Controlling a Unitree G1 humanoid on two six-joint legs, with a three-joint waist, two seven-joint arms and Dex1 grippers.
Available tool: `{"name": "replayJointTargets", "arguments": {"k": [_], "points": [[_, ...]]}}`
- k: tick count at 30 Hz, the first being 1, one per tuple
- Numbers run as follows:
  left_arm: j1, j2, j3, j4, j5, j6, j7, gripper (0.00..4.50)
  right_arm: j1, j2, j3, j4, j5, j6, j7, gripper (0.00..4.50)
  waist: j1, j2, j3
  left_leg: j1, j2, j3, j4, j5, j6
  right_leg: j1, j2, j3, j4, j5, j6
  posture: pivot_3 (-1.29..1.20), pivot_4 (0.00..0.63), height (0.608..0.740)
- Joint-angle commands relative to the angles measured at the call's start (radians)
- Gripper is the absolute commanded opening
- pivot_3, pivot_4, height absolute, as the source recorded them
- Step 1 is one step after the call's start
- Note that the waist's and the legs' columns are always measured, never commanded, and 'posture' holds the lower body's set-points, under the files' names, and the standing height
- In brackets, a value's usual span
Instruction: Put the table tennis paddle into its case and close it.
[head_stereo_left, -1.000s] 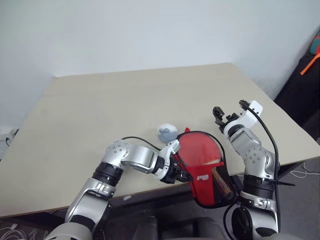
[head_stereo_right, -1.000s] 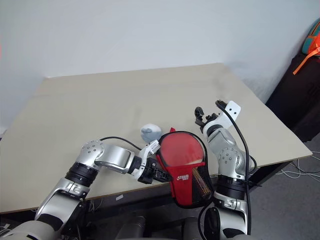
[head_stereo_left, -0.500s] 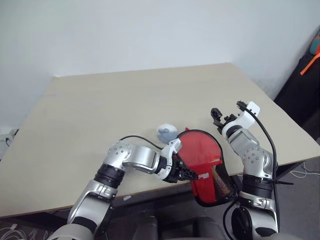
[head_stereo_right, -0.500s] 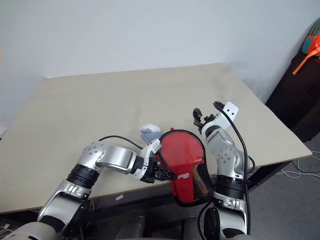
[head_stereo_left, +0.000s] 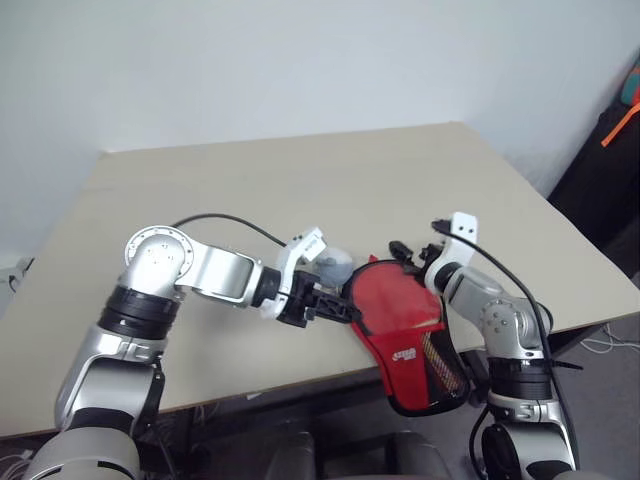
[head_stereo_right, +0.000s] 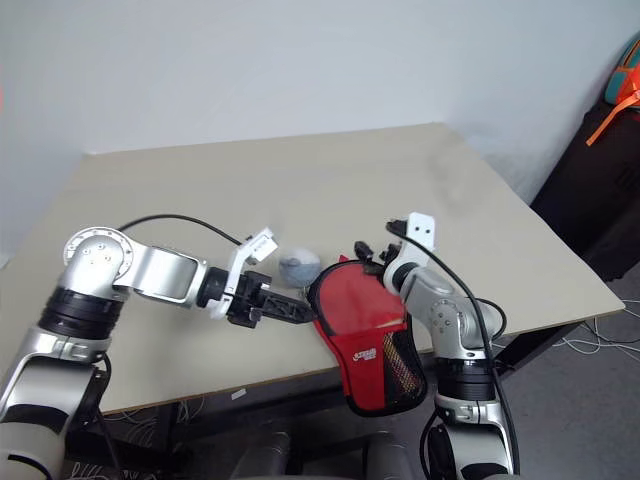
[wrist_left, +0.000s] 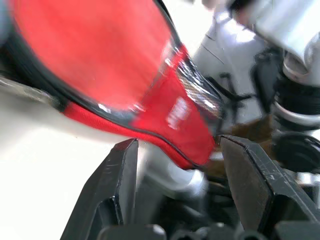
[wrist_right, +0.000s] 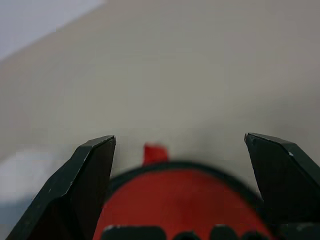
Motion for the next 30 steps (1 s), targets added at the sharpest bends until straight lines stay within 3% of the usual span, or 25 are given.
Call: {"name": "replayJointTargets", "arguments": {"k": [1, 3, 9, 13, 17, 22, 30], "points": [[-0.075, 0.041, -0.021, 0.054, 0.310, -0.151, -0.260, 2.69, -0.006, -0.024, 0.018, -0.081, 0.004, 0.013, 0.048, 4.32, 0.001, 0.000, 0.000, 0.000, 0.000, 0.000, 0.000, 0.000, -0.001, 0.000, 0.000, 0.000, 0.000, 0.000, 0.000, 0.00, 0.000, 0.740], [-0.097, 0.044, -0.067, 0.119, 0.478, -0.249, -0.371, 2.70, 0.000, -0.033, 0.038, -0.090, -0.009, 0.019, 0.059, 3.89, 0.001, 0.000, 0.000, 0.001, 0.000, 0.000, 0.000, 0.001, -0.001, -0.001, 0.000, -0.001, 0.000, 0.001, -0.001, 0.00, 0.000, 0.740], [-0.154, -0.007, -0.139, 0.299, 0.818, -0.433, -0.587, 2.70, 0.023, -0.067, 0.093, -0.110, -0.027, 0.054, 0.112, 1.75, 0.001, -0.002, 0.001, 0.000, 0.001, 0.000, 0.000, 0.001, -0.001, -0.002, 0.000, 0.000, 0.000, 0.002, -0.002, 0.00, 0.000, 0.740], [-0.180, -0.071, -0.155, 0.409, 0.982, -0.529, -0.674, 2.70, 0.037, -0.105, 0.155, -0.111, -0.059, 0.069, 0.153, 1.75, 0.001, -0.006, 0.003, -0.001, 0.001, 0.000, 0.000, 0.001, 0.000, -0.002, 0.000, 0.000, 0.000, 0.001, -0.002, 0.00, 0.000, 0.740], [-0.207, -0.148, -0.125, 0.486, 1.059, -0.564, -0.742, 2.70, 0.045, -0.126, 0.190, -0.090, -0.097, 0.054, 0.178, 1.75, 0.001, -0.009, 0.005, -0.002, 0.001, 0.000, 0.001, 0.001, 0.000, -0.002, 0.000, 0.000, 0.000, 0.001, -0.001, 0.00, 0.000, 0.740], [-0.231, -0.221, -0.100, 0.543, 1.118, -0.578, -0.821, 2.70, 0.064, -0.125, 0.209, -0.079, -0.119, 0.059, 0.203, 1.75, 0.001, -0.011, 0.007, -0.002, 0.001, -0.001, 0.003, 0.001, 0.001, -0.002, 0.000, 0.000, 0.001, 0.001, -0.001, 0.00, 0.000, 0.740], [-0.218, -0.253, -0.078, 0.533, 1.177, -0.571, -0.940, 2.70, 0.083, -0.117, 0.229, -0.054, -0.184, 0.036, 0.201, 1.75, 0.000, -0.012, 0.006, -0.002, 0.001, -0.001, 0.003, 0.004, 0.005, -0.001, 0.000, 0.000, 0.002, 0.002, 0.000, 0.00, 0.000, 0.740]]}}
